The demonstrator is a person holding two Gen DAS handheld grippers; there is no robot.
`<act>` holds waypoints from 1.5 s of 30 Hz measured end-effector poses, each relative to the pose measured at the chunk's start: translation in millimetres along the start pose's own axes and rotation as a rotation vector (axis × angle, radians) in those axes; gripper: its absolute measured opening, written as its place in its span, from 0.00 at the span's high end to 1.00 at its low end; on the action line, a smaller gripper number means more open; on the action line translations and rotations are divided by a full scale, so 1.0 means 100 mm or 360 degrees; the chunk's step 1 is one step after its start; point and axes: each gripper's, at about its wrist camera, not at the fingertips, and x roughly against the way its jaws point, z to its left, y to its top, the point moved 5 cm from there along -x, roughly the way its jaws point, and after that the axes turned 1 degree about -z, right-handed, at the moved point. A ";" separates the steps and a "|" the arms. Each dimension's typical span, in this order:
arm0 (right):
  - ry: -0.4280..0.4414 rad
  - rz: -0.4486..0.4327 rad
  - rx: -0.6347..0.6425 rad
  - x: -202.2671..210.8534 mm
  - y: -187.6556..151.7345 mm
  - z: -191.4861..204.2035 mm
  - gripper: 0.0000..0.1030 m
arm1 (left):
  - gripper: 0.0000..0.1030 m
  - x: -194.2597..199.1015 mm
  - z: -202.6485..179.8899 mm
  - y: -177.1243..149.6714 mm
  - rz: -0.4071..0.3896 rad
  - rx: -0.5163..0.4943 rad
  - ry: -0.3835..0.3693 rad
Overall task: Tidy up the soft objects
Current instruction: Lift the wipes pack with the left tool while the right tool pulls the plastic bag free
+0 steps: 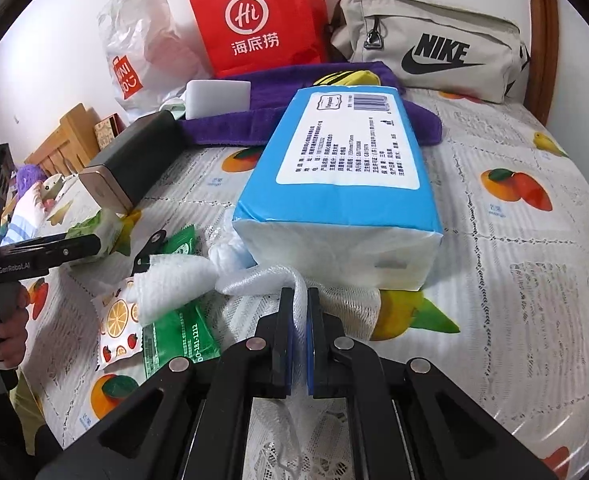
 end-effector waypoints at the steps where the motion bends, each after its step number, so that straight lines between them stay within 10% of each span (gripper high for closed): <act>1: 0.0013 0.0000 -0.0017 -0.01 0.02 -0.01 0.95 | 0.21 0.01 0.01 0.00 0.0004 0.0008 -0.0002; 45: 0.0067 -0.0202 0.0114 0.77 0.75 0.22 0.95 | 0.21 0.63 -0.01 0.72 -0.0172 0.0038 0.0023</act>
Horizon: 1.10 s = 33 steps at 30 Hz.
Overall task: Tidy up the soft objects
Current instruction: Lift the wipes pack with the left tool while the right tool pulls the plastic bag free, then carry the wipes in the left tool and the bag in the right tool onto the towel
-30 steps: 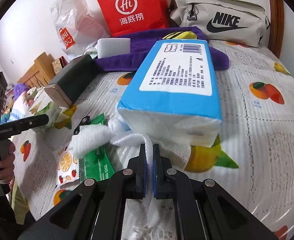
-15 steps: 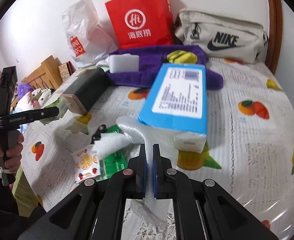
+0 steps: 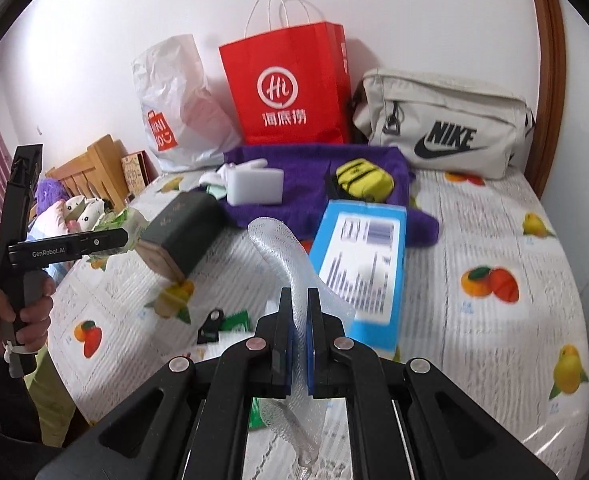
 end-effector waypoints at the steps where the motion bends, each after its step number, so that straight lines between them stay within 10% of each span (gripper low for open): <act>1: -0.0008 -0.0007 0.0007 -0.01 0.05 -0.01 0.95 | 0.21 -0.01 0.00 0.03 -0.0003 0.0002 0.0005; 33: -0.0138 0.0030 0.0004 -1.18 1.14 -0.46 0.95 | 0.21 -0.76 0.03 0.96 0.0037 0.0069 0.0017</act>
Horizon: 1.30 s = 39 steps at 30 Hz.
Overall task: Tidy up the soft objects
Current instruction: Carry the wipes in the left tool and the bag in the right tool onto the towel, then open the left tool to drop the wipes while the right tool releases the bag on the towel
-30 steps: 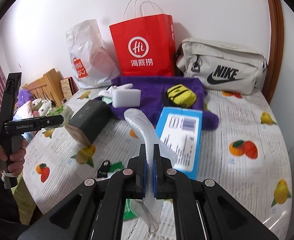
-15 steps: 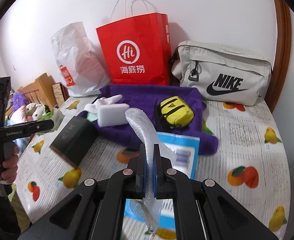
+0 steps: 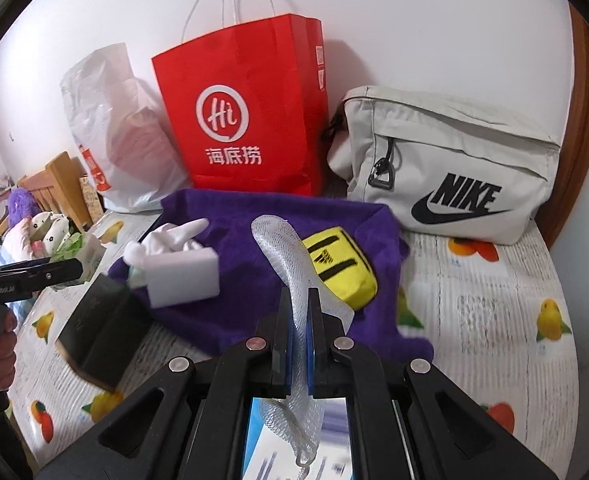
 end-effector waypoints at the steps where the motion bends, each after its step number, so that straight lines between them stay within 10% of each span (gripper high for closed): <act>1: -0.0002 -0.0002 0.0001 -0.04 0.03 -0.01 0.95 | 0.21 -0.03 -0.01 0.03 0.0003 -0.0004 -0.0003; 33: -0.0069 0.0174 0.0066 -1.00 0.29 -0.19 0.92 | 0.20 -1.17 -0.48 0.56 0.0215 -0.0031 -0.0178; 39: -0.0038 0.0171 0.0073 -0.98 0.27 -0.14 0.53 | 0.13 -1.21 -0.52 0.54 0.0256 -0.0039 -0.0157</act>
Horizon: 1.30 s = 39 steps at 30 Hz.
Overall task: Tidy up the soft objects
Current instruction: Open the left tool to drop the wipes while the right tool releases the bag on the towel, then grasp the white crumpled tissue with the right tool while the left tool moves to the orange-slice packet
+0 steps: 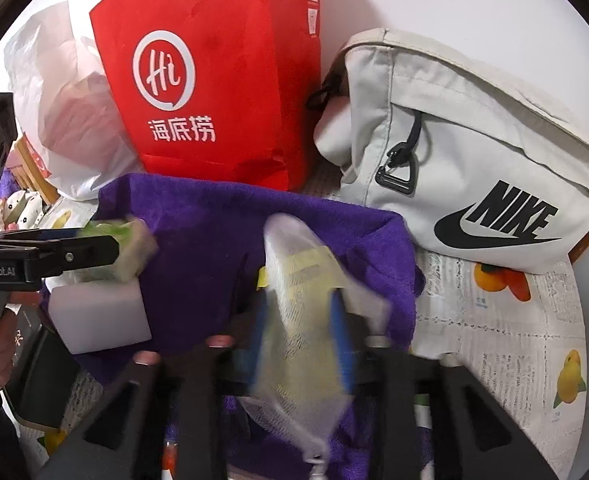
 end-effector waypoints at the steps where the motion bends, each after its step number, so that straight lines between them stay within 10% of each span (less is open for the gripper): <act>1: 0.0005 -0.0013 0.0001 0.02 0.00 0.01 0.49 | 0.12 0.01 0.00 0.00 0.0003 0.0004 0.0004; 18: 0.0032 -0.0074 -0.0006 0.65 -0.28 0.22 0.44 | 0.12 0.62 0.09 -0.21 -0.0100 0.0012 0.0063; 39: 0.0103 -0.0050 -0.0071 1.50 -1.25 0.66 0.37 | 0.13 1.40 0.27 -1.29 -0.0214 0.0007 0.0078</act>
